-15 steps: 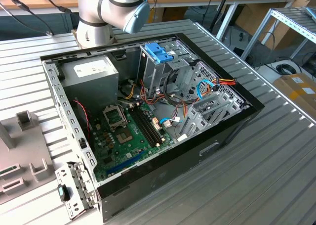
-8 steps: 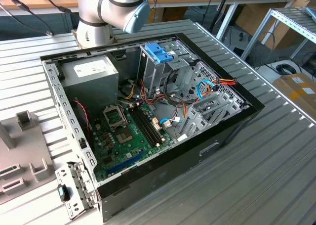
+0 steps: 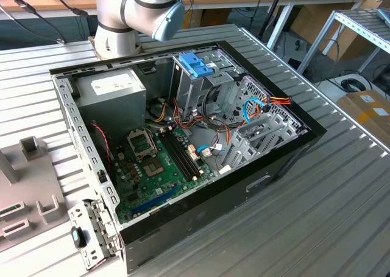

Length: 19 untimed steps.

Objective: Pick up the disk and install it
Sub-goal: 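Pick up the disk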

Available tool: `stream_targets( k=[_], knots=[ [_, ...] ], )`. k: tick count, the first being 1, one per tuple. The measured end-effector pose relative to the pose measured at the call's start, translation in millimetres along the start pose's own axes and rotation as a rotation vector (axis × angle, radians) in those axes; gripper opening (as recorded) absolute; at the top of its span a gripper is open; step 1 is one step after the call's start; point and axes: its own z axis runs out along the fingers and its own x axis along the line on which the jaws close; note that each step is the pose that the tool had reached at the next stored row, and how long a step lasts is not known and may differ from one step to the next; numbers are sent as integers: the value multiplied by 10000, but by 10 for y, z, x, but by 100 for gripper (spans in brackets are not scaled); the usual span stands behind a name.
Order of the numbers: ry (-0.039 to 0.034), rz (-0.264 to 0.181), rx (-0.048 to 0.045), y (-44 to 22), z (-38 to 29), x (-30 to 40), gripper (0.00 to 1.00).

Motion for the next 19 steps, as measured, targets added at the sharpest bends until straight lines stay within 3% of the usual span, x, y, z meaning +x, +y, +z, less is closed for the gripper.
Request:
stream_targets(
  k=[19],
  knots=[
    [53, -1190, -30, 0, 0, 0, 11]
  ],
)
